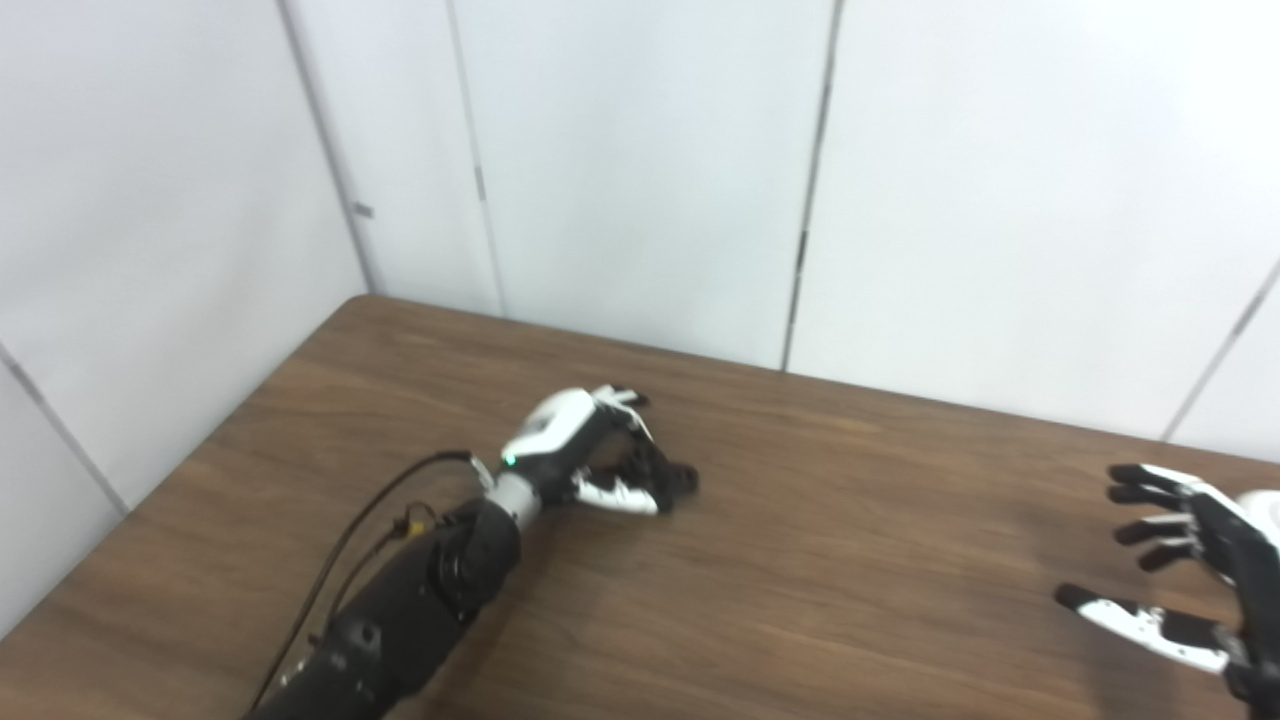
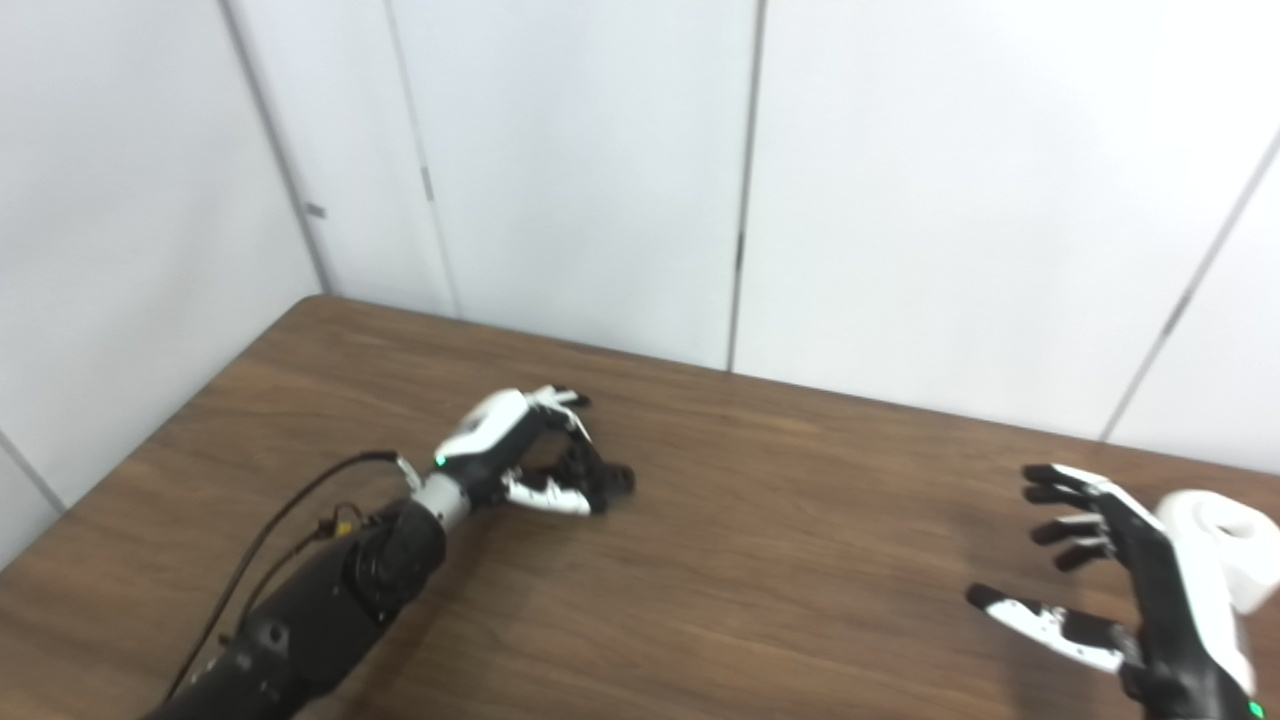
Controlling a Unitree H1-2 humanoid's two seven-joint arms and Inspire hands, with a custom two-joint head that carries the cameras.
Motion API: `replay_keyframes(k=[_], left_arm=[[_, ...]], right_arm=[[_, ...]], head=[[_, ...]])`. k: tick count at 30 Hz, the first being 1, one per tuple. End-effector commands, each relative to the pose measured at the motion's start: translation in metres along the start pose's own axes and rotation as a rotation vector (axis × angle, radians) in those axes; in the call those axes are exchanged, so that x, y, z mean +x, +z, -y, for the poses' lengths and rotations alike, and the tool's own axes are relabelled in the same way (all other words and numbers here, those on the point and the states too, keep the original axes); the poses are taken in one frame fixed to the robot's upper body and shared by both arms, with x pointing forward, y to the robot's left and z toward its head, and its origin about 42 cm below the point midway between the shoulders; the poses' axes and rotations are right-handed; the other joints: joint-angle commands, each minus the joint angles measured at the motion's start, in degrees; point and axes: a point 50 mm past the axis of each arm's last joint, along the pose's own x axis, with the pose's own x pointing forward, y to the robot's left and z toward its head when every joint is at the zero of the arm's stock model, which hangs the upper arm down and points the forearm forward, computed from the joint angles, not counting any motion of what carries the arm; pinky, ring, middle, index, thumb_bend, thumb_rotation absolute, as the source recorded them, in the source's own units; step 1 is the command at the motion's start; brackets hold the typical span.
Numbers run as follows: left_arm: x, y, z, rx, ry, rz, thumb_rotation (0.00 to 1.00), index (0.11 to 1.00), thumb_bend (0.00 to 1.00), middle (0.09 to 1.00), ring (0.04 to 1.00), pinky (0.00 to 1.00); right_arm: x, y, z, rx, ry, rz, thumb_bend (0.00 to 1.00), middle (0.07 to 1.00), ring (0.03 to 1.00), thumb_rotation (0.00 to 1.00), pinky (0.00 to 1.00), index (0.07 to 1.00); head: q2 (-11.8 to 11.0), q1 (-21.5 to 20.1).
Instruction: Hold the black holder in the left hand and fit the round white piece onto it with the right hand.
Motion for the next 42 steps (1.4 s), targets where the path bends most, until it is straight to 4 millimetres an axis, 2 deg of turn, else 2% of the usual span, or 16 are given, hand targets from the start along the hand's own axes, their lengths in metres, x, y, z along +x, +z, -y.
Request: replay_keyframes(k=[1, 4, 10, 16, 22, 30, 42], left_arm=[[0.002, 0.014, 0.007, 0.034, -0.049, 0.057, 0.07, 0.482, 0.52, 0.926, 0.988, 1.0], [0.006, 0.035, 0.026, 0.04, -0.104, 0.146, 0.07, 0.482, 0.52, 0.913, 0.975, 0.95], [0.014, 0.063, 0.064, 0.071, -0.212, 0.241, 0.07, 0.484, 0.52, 0.916, 0.979, 0.97], [0.023, 0.081, 0.107, 0.086, -0.295, 0.306, 0.07, 0.484, 0.52, 0.907, 0.964, 0.94], [0.027, 0.091, 0.13, 0.107, -0.339, 0.335, 0.08, 0.485, 0.52, 0.908, 0.955, 0.91], [0.028, 0.085, 0.141, 0.129, -0.354, 0.333, 0.08, 0.484, 0.52, 0.899, 0.951, 0.89], [0.028, 0.064, 0.118, 0.21, -0.346, 0.29, 0.07, 0.49, 0.52, 0.93, 0.947, 0.88]], right_arm=[[0.013, 0.013, 0.007, -0.005, -0.045, 0.072, 0.62, 0.699, 0.571, 0.0, 0.46, 0.729], [0.014, 0.011, 0.006, -0.003, -0.05, 0.077, 0.62, 0.702, 0.57, 0.01, 0.45, 0.734], [0.014, 0.014, 0.003, 0.0, -0.048, 0.085, 0.6, 0.711, 0.586, 0.08, 0.47, 0.739], [0.012, 0.02, -0.001, -0.015, -0.052, 0.09, 0.59, 0.715, 0.584, 0.13, 0.46, 0.745], [0.011, 0.025, 0.0, -0.023, -0.06, 0.099, 0.58, 0.719, 0.588, 0.14, 0.46, 0.748], [0.011, 0.029, -0.003, -0.029, -0.071, 0.099, 0.58, 0.714, 0.586, 0.14, 0.46, 0.746], [0.011, 0.031, -0.004, -0.034, -0.076, 0.1, 0.58, 0.711, 0.583, 0.13, 0.46, 0.744]], head=[[0.2, -0.94], [0.41, -2.89], [1.19, -7.85], [1.98, -12.69], [2.52, -15.29], [2.82, -18.01], [2.83, -19.35]])
